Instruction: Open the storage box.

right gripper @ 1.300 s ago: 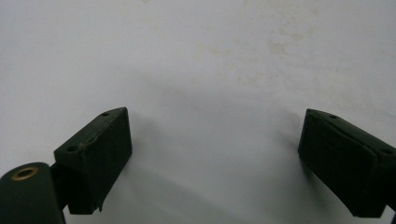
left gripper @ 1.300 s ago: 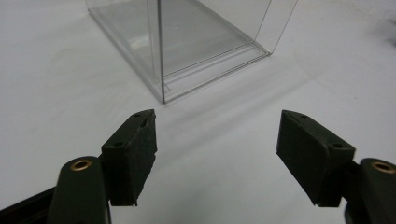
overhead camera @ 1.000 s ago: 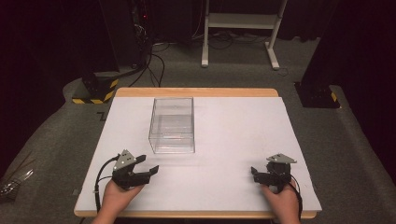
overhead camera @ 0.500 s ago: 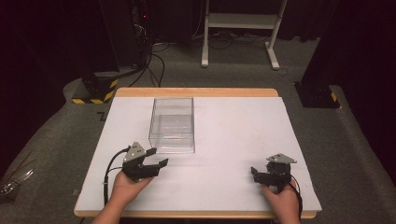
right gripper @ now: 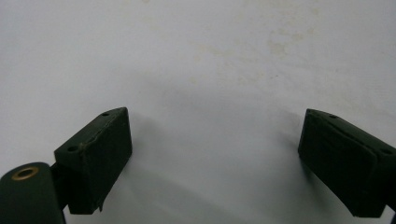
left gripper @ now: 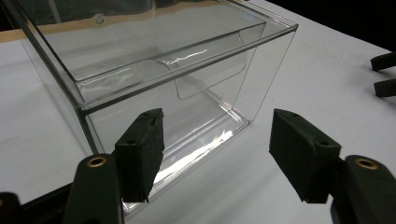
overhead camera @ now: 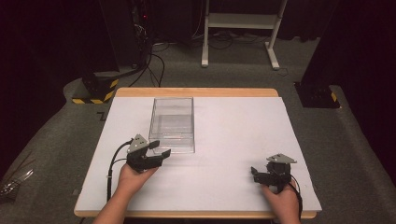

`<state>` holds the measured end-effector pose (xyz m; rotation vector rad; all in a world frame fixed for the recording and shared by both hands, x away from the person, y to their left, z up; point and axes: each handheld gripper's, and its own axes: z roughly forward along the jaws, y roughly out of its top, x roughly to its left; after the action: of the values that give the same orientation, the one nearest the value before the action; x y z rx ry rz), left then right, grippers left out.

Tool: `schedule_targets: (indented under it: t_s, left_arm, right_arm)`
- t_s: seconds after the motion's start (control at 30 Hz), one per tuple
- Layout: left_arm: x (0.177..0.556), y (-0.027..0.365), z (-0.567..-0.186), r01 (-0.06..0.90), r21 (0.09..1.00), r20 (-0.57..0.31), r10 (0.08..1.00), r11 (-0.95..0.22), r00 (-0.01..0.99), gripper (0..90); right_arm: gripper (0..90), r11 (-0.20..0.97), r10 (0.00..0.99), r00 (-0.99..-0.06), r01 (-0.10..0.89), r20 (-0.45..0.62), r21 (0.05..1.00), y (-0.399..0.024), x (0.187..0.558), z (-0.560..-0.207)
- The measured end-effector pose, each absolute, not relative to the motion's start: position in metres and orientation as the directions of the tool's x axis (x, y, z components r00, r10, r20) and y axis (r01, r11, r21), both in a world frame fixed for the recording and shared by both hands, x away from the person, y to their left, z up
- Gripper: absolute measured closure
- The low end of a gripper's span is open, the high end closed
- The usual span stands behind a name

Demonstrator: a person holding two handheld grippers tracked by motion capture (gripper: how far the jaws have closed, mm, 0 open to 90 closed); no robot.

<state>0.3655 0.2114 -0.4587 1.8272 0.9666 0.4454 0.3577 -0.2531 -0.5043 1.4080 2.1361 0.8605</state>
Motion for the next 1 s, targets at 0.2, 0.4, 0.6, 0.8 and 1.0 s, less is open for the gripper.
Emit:
schedule_targets:
  t_s: [0.2,0.4,0.6,0.8,1.0]
  left_arm:
    - [0.374,0.208,-0.462,0.413,0.889,-0.118,0.772,-0.199,0.625,37.8]
    - [0.378,0.201,-0.466,0.421,0.903,-0.203,0.784,-0.082,0.587,40.1]
    - [0.383,0.209,-0.466,0.397,0.909,-0.165,0.763,-0.129,0.625,45.1]
    - [0.386,0.208,-0.469,0.380,0.918,-0.165,0.755,-0.118,0.635,54.9]
    - [0.387,0.211,-0.470,0.376,0.921,-0.180,0.748,-0.100,0.638,59.9]
  right_arm:
    - [9.8,0.289,0.922,-0.386,0.649,-0.024,0.704,-0.253,0.358,-0.504]
    - [9.8,0.289,0.922,-0.386,0.649,-0.024,0.704,-0.253,0.358,-0.504]
    - [10.1,0.293,0.922,-0.387,0.646,-0.028,0.705,-0.253,0.357,-0.504]
    - [10.3,0.294,0.922,-0.387,0.645,-0.030,0.706,-0.253,0.357,-0.504]
    - [10.3,0.295,0.921,-0.388,0.644,-0.031,0.706,-0.253,0.357,-0.504]
